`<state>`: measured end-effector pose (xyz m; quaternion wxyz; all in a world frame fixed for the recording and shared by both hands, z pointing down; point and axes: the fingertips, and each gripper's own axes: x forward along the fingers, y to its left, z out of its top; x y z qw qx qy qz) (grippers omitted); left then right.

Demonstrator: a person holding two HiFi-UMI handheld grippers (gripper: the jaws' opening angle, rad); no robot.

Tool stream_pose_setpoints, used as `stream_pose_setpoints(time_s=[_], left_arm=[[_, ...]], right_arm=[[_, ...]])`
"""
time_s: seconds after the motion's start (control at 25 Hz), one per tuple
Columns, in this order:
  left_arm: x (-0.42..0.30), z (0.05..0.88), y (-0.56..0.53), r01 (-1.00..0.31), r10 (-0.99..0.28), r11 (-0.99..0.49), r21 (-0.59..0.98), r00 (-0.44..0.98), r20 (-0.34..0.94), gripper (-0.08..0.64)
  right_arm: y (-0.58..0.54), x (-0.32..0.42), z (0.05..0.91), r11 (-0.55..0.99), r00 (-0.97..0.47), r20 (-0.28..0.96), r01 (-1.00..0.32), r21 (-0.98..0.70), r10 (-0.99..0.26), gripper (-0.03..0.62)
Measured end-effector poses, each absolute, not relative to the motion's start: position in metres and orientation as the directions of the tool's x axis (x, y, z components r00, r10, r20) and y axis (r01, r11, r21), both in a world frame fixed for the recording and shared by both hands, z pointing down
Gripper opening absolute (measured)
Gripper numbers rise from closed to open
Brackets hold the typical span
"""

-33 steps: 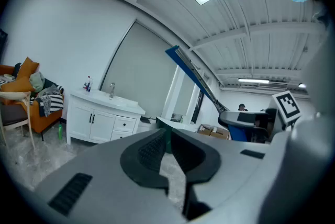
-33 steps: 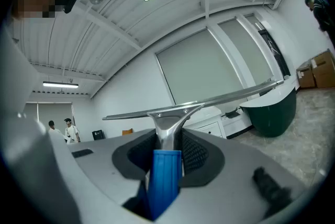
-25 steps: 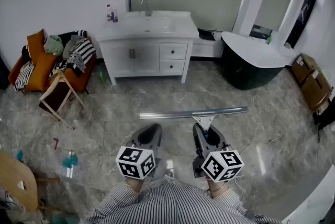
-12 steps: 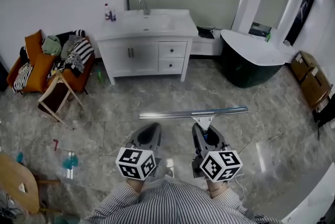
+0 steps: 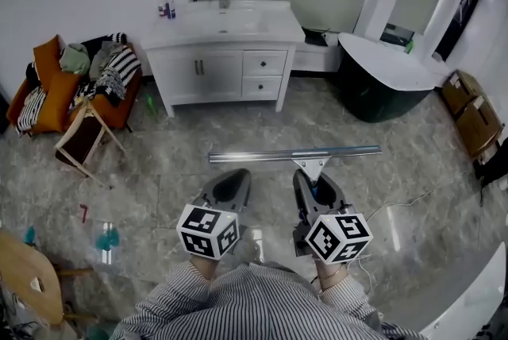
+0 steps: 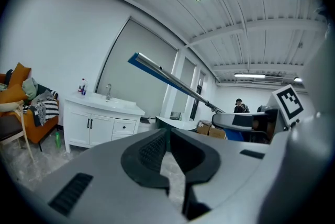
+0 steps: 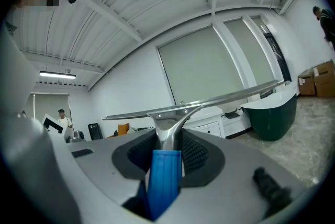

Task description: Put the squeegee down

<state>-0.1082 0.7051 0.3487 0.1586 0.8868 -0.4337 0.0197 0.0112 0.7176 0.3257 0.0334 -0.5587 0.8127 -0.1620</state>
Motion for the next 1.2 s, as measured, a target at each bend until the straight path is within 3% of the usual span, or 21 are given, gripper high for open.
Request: stream_pose_setpoints(time_s=[0.52, 1.2], left_arm=[[-0.117, 0.364, 0.646, -0.776, -0.764, -0.554, 0.301, 0.617, 0.187, 0.032], [-0.061, 0.344, 0.443, -0.803, -0.8, -0.527, 0.278, 0.579, 0.158, 0.032]], right_arm=[[0.657, -0.001, 0.344, 0.287, -0.346, 0.151, -0.905, -0.313, -0.926, 0.118], [0.449, 0.049, 0.333, 0.334, -0.393, 0.154, -0.892, -0.305, -0.907, 0.118]])
